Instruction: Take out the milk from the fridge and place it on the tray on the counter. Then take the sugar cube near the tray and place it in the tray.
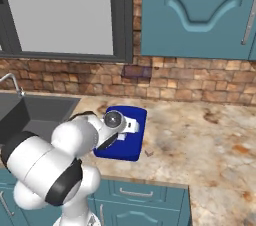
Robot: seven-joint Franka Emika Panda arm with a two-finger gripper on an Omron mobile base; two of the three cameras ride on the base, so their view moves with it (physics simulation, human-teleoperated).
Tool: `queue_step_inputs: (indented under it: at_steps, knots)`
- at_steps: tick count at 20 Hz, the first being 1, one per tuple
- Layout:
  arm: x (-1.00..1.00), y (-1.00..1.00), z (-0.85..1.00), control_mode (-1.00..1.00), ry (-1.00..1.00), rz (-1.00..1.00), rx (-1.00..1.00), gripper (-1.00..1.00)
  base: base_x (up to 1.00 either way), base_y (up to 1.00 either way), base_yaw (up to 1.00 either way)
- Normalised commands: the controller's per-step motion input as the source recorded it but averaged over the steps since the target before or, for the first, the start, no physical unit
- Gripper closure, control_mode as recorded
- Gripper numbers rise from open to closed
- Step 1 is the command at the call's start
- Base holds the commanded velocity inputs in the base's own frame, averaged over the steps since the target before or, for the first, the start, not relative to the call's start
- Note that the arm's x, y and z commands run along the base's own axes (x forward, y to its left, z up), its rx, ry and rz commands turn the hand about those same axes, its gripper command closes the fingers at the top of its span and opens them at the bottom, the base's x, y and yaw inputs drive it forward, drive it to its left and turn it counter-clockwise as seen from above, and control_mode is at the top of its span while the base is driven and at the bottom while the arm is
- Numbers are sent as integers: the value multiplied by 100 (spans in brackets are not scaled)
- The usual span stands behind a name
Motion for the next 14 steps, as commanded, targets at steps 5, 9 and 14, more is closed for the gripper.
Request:
queue_step_inputs:
  at_steps: [5, 9, 14]
  knots:
    - [-57, 0, 0, -100, 0, 0, 0, -100, 0, 0, 0]
    - [-54, 0, 1, -100, 0, 0, 0, -100, 0, 0, 0]
    - [-41, 0, 49, -100, 0, 0, 0, -100, 0, 0, 0]
